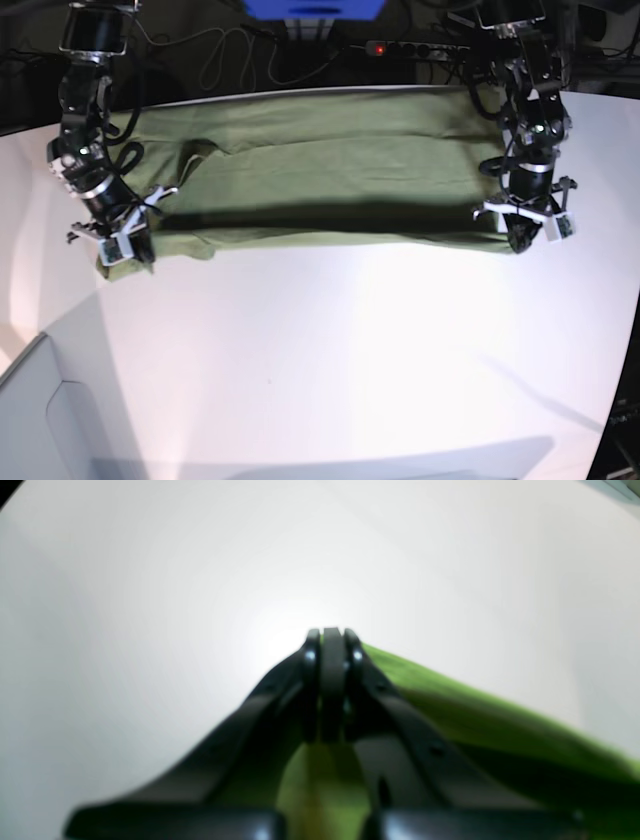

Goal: Fold the T-shirt properly
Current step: 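Fold the hem over toward the shoulder edge with both grippers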

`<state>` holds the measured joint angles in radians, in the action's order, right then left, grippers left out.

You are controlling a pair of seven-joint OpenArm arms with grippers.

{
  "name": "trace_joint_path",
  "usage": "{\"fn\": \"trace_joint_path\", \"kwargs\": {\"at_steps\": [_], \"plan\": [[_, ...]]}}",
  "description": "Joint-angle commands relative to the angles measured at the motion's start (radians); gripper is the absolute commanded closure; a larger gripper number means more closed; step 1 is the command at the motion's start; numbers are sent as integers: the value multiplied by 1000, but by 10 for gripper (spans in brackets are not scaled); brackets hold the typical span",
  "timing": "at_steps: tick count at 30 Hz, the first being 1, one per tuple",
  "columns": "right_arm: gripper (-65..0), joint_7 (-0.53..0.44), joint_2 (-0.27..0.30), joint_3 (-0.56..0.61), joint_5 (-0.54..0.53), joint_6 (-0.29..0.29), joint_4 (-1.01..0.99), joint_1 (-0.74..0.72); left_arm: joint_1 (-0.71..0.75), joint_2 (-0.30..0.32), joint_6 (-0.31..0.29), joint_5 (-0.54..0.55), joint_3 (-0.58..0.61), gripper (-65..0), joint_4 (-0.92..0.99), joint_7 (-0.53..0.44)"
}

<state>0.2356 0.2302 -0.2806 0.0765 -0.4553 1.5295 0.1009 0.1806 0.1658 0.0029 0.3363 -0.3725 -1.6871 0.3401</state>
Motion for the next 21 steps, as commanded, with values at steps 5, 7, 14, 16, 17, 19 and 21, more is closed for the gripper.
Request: {"fn": "trace_joint_path", "kwargs": {"at_steps": [5,7,14,16,17,19,21], "plan": [[0,-29,10,-7,-17,-4,44,35,49,-8,-2,5,-3,0,-34,-31],[0,-29,11,-9,-17,-4,44,50,63,-24,-2,5,-7,0,-32,-31],[0,-31,16,-9,-17,-3,47,95,118,-27,-2,5,-10,0,-34,-32],[0,-31,16,-19,-17,-3,58,112,135,-27,-2,5,-10,0,-35,-34],[0,-31,13,-38,-17,-3,67,125,141,-27,-2,5,-12,0,-38,-34],[0,-31,5,-68,-17,-4,88,145,144,-25,-2,5,-12,0,-49,-34],[0,-31,-19,-82,-17,-4,99,156,145,-25,-2,5,-12,0,-49,-34]]}}
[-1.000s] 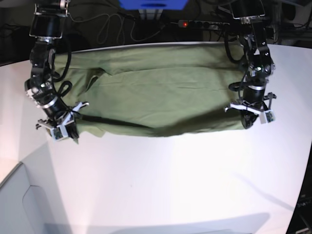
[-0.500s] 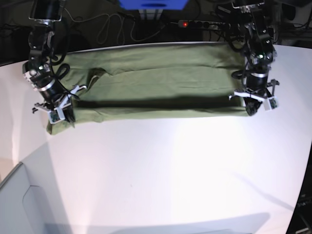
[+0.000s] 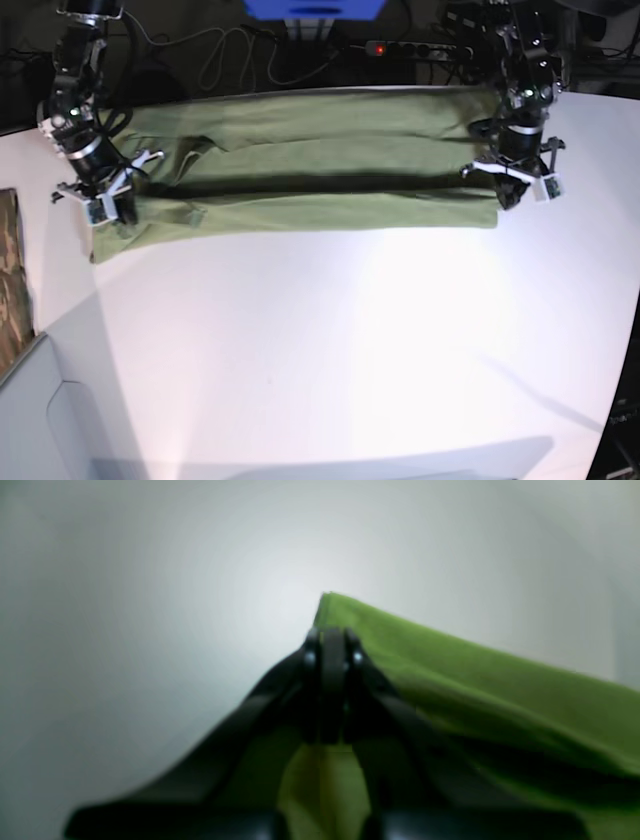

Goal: Fold the T-shirt properly
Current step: 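Fold the hem over toward the shoulder edge with both grippers, then open both grippers and lift them off the folded shirt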

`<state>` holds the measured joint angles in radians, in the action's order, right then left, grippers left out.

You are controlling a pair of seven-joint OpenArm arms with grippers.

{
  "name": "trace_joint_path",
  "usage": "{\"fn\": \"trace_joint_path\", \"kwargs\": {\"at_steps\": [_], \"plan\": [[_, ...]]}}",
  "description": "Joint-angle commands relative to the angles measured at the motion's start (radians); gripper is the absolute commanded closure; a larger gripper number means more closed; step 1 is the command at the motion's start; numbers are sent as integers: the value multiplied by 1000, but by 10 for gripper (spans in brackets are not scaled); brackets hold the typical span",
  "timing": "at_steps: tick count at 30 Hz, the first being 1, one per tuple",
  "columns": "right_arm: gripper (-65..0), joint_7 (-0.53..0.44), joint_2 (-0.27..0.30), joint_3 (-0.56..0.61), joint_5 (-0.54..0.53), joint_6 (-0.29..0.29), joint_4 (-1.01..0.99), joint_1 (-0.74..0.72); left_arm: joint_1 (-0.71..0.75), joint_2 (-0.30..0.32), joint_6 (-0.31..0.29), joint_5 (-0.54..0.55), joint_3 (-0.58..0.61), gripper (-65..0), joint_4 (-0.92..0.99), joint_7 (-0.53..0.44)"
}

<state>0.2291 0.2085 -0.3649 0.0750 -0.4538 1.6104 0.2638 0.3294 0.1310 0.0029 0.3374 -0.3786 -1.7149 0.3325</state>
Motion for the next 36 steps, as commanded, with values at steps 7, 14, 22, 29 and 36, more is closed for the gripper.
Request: {"fn": "trace_joint_path", "kwargs": {"at_steps": [7,14,22,29,36], "plan": [[0,-23,-2,4,-16,-6,18,33,-3,6,-2,4,-4,0,-20,-26],[0,-23,-4,7,-16,-6,18,70,-5,2,-2,4,-4,0,-12,-26],[-1,-18,-5,10,-16,-7,17,79,-5,2,-2,4,-4,0,-9,-25],[-91,-17,-5,11,-16,-9,8,81,-3,-21,-2,4,-4,0,-9,-17],[-387,-17,-4,2,-16,-9,35,84,24,-24,-4,4,3,0,-18,-16]]}}
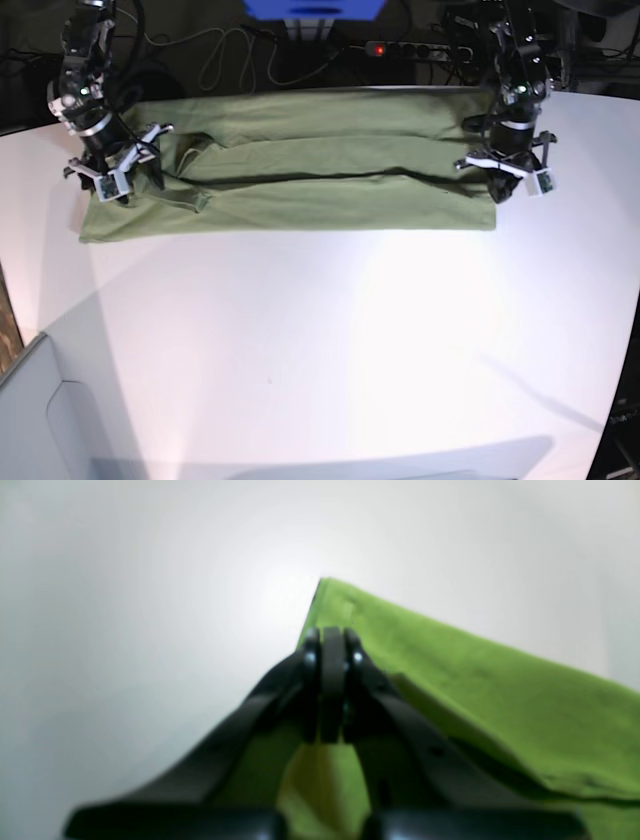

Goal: Fold the T-shirt properly
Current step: 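Open both grippers and lift them off the folded shirt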

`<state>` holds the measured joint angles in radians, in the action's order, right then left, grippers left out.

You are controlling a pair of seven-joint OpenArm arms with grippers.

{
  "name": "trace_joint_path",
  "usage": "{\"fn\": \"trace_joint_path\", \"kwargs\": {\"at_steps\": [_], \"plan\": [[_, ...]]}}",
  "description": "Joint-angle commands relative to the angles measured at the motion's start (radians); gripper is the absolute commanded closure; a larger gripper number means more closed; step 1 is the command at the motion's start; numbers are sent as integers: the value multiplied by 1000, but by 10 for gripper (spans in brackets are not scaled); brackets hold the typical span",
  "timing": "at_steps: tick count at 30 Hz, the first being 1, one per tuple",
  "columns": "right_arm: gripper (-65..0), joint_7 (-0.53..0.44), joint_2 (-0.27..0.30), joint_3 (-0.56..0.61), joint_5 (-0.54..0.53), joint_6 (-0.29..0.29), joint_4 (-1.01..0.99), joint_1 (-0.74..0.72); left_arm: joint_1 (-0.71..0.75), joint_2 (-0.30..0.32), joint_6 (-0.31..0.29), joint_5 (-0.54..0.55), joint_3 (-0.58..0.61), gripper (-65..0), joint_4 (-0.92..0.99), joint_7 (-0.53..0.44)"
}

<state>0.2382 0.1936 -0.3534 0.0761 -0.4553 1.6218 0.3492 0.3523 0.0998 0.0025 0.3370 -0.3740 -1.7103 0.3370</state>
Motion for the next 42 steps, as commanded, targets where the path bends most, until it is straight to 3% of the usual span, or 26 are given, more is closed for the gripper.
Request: {"fn": "trace_joint_path", "kwargs": {"at_steps": [1,5,7,12,16,28,33,42], "plan": [[-413,-30,11,-9,-17,-7,41,14,6,7,-3,4,-1,0,-23,-20],[-440,-33,8,-34,-20,-7,143,47,27,5,4,4,-9,-161,-26,-20],[-440,-33,-13,-42,-20,-7,193,50,35,5,4,4,-12,-211,-26,-25],[-440,-24,-49,-95,-17,-7,226,-5,52,-12,0,4,-70,-216,-72,-22],[-439,-24,-52,-91,-17,-7,131,-71,66,-21,-2,4,-109,-219,-126,-22],[-439,-20,-47,106,-15,-7,19,-115,81,-21,-2,4,-116,-218,-135,-22],[-439,80,-35,116,-15,-9,22,-89,92,-21,-2,4,-116,-217,-133,-22],[-439,111,-36,115,-15,-165,151,47,89,-21,-2,4,-116,-217,-129,-22]]}}
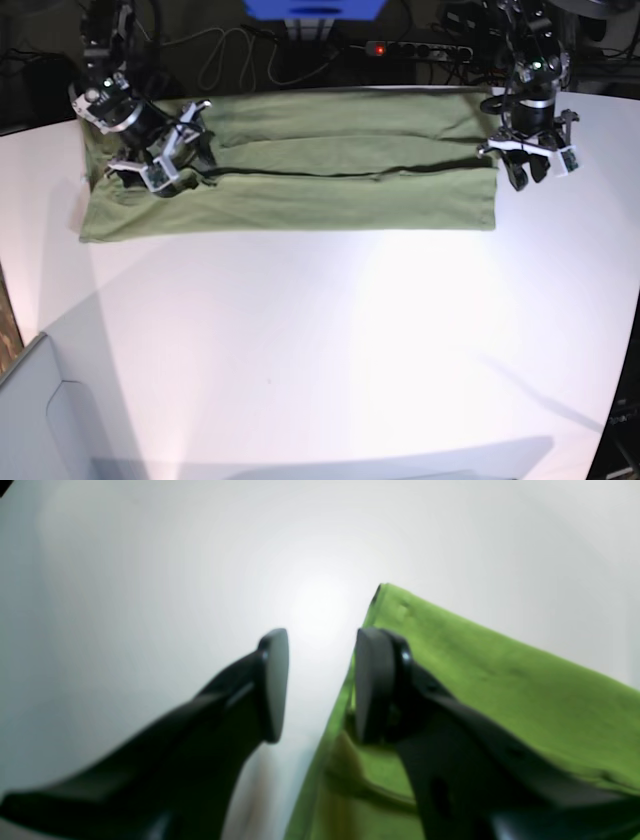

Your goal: Fold the T-shirt properly

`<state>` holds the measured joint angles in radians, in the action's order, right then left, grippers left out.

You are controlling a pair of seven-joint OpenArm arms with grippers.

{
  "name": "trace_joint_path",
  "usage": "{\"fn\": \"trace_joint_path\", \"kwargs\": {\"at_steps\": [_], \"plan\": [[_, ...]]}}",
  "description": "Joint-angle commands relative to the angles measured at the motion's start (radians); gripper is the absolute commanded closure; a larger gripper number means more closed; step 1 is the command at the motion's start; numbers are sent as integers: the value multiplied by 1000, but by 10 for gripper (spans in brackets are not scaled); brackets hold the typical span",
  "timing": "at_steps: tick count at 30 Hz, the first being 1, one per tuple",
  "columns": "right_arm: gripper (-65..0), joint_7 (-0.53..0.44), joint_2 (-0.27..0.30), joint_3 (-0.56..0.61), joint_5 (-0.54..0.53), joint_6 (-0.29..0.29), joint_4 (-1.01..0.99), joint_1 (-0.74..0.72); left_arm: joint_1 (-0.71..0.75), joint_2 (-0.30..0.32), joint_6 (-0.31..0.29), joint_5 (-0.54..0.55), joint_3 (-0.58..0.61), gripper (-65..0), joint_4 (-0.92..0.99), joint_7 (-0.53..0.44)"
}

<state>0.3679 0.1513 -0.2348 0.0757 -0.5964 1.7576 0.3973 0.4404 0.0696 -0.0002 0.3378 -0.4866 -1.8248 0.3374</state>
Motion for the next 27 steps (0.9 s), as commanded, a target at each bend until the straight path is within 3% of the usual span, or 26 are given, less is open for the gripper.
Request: {"fn": "trace_joint_path", "kwargs": {"at_steps": [1,7,12,22,27], "plan": [[-439,-19,6,-4,-15,-35,38,18,-1,9,1,4,-4,-217,-14,-22],[-439,-20,6,-16,-15,-53,172,70,-4,9,1,4,-2,-217,-14,-22],[-439,-20,3,-100,-15,-52,192,35,-1,9,4,4,-4,-221,-20,-22],[-439,-19,-74,-369,-15,-50,-9,-110,16,8,1,13,-39,-222,-23,-22],[-439,-20,-86,-404,-15,-50,-64,-111,21,17,1,97,-63,-222,-23,-21]]}}
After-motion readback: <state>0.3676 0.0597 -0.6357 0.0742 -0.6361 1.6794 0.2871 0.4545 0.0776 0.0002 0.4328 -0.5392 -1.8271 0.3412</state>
